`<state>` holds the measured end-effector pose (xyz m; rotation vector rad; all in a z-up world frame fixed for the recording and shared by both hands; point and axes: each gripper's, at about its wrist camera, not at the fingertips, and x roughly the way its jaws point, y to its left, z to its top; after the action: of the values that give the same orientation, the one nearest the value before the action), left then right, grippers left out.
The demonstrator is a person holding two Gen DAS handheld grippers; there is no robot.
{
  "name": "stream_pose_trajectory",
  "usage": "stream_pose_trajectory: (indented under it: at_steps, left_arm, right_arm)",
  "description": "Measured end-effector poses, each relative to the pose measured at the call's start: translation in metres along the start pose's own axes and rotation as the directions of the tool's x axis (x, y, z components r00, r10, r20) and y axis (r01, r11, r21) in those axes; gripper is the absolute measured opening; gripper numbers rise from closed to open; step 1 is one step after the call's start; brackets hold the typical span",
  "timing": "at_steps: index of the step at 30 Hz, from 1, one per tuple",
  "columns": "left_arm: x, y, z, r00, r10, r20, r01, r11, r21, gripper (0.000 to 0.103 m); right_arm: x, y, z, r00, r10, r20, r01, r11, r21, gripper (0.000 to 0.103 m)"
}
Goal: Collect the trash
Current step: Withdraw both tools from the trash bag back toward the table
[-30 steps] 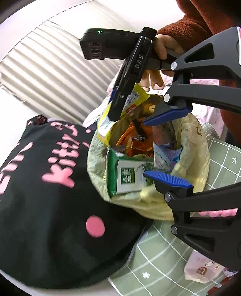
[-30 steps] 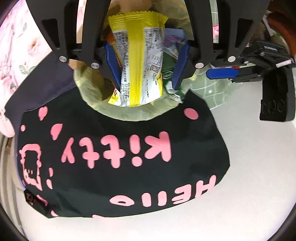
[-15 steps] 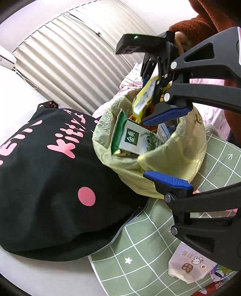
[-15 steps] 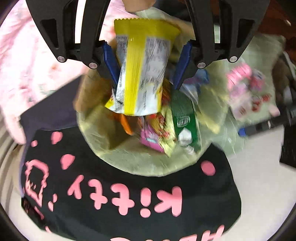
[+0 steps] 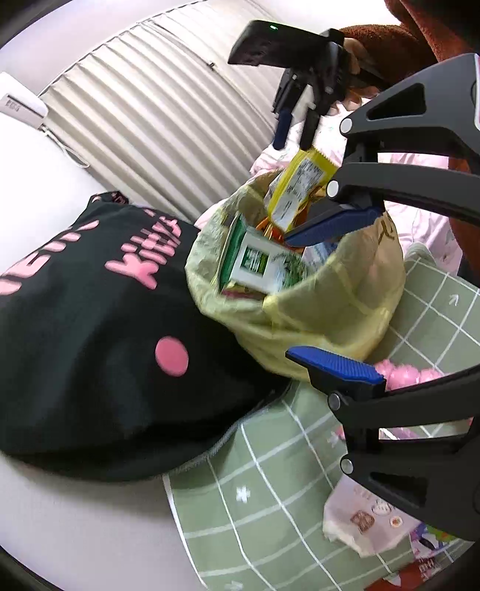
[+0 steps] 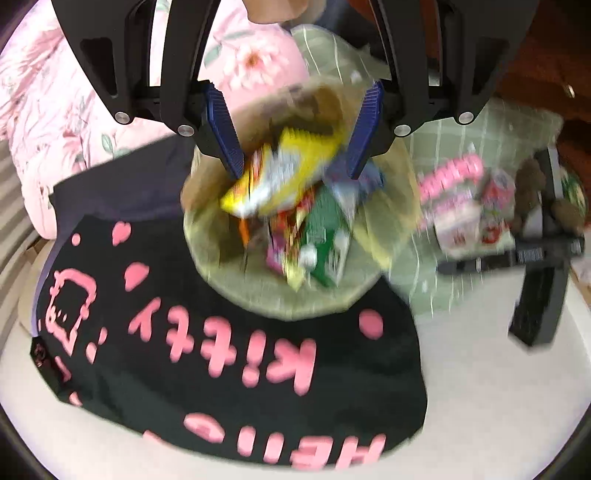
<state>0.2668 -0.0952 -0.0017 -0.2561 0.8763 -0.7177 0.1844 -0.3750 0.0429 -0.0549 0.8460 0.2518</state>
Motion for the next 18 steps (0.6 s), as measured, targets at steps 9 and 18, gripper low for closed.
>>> stream_pose_trajectory:
  at_steps: [9,18]
  left_arm:
    - [-0.065,0.061,-0.018,0.97,0.234,0.065,-0.231,0.971,-0.059,0.053]
    - [-0.158,0.156,-0.062,0.845,0.522,0.119,-0.464,0.825,-0.324,0.055]
  right_arm:
    - [0.041,0.051,0.028,0.987,0.153,0.052,-0.149,0.986,-0.075,0.054]
    - [0.092,0.146,0.03,0.963,0.269,0.006,-0.26,0.936,-0.238,0.054]
